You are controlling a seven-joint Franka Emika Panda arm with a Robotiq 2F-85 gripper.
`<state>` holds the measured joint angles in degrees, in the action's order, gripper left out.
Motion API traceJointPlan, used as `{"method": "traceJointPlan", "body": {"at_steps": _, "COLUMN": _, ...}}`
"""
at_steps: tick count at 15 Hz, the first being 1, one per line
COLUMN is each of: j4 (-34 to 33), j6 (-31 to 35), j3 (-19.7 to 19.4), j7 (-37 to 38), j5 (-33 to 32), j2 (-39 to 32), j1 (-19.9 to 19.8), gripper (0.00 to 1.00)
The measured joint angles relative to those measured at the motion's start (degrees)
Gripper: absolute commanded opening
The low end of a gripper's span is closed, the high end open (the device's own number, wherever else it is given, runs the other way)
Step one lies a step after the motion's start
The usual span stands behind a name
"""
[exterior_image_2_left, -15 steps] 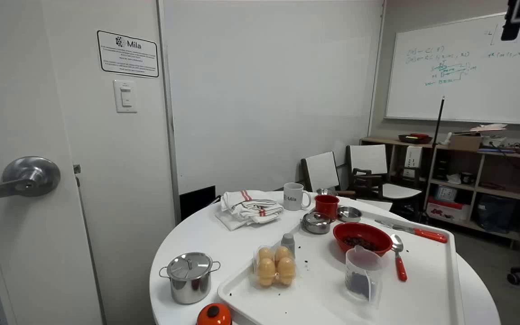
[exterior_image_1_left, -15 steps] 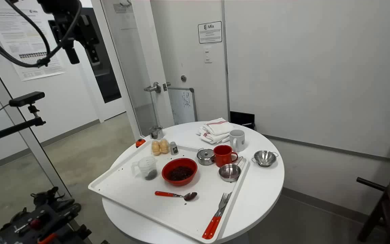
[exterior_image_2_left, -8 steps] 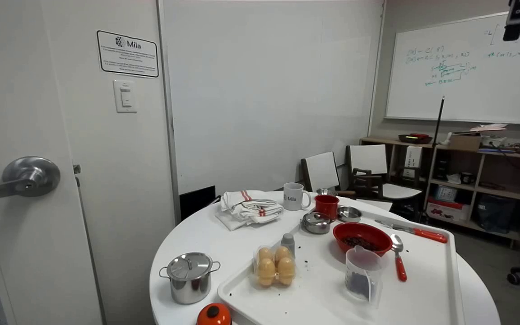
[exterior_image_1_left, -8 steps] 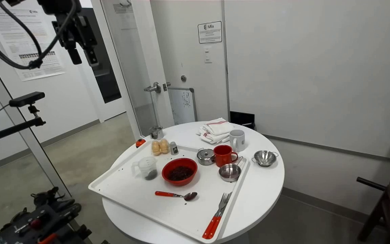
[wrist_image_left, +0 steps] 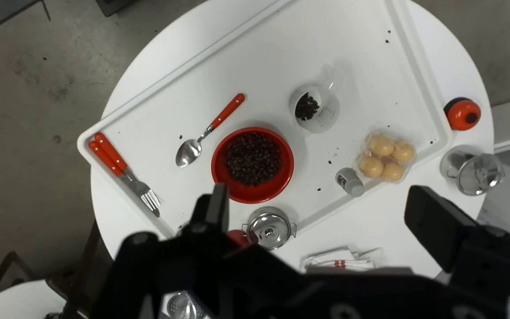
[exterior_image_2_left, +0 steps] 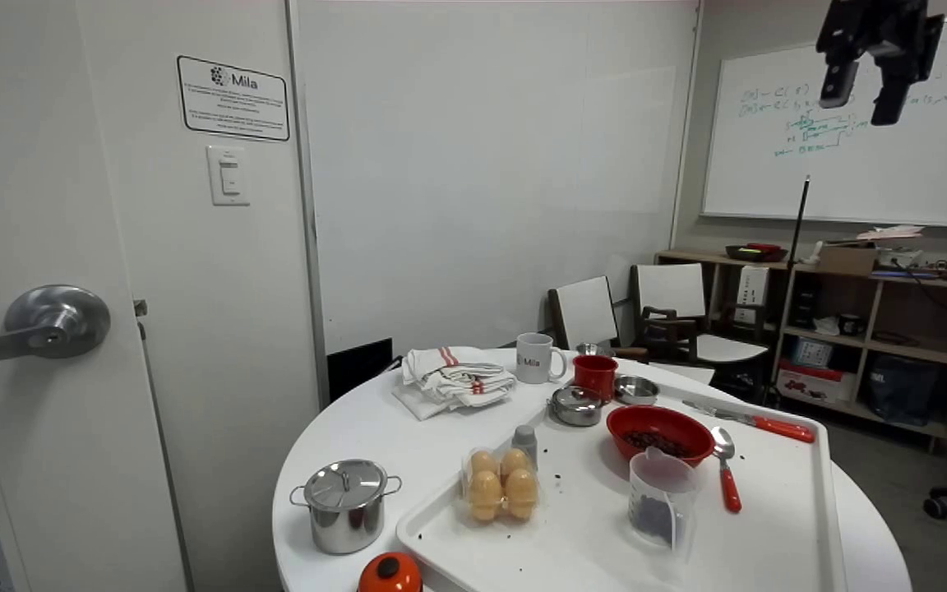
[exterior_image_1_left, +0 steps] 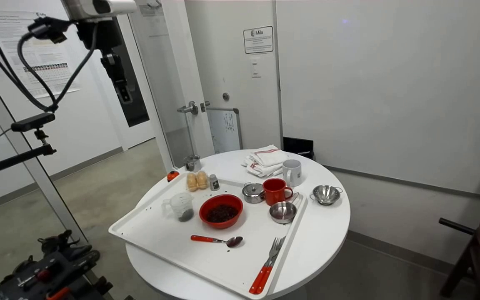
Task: Pour the contents of the jug into the bowl
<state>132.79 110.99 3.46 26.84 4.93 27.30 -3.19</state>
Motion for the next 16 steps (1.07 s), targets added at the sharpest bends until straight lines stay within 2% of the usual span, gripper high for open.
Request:
{"method": "traceJointPlan", "body": {"at_steps": 3, "j4": 2.6, "j6": 6.8, "j3": 3.0, "j7": 10.0, "j5": 1.6, "j2": -1.1, "j1": -0.1, "gripper": 1.00}}
{"method": "traceJointPlan", "body": {"at_steps": 5, "j4": 5.3, "j6": 11.6, "j3": 6.5, "j7": 18.3, "j5": 1.6, "j2": -0.8, "j1": -0.1, "gripper": 1.00}}
{"method": "traceJointPlan", "body": {"at_steps": 6, "j4": 6.0, "j6": 12.1, "j3": 7.5, "j7": 19.5, "j5": 1.4, "j2": -0.8, "j1": 0.2, "gripper": 1.00}}
{"method": "traceJointPlan", "body": {"at_steps": 12, "j4": 5.8, "j6": 11.0, "j3": 6.3, "j7": 19.4, "j5": 1.4, "j2": -1.1, "j1": 0.3, "gripper": 1.00}}
{"method": "traceJointPlan", "body": {"at_steps": 14, "j4": 4.3, "j6": 7.7, "j3": 6.3, "j7": 20.2, "j5": 1.3, "j2": -3.6, "j1": 0.2, "gripper": 1.00}}
{"method": "traceJointPlan", "body": {"at_steps": 16, "j4": 1.3, "j6": 4.7, "j3": 6.9, "j7": 22.2, "j5": 0.7, "j2": -9.2, "j1": 0.3, "gripper": 1.00}}
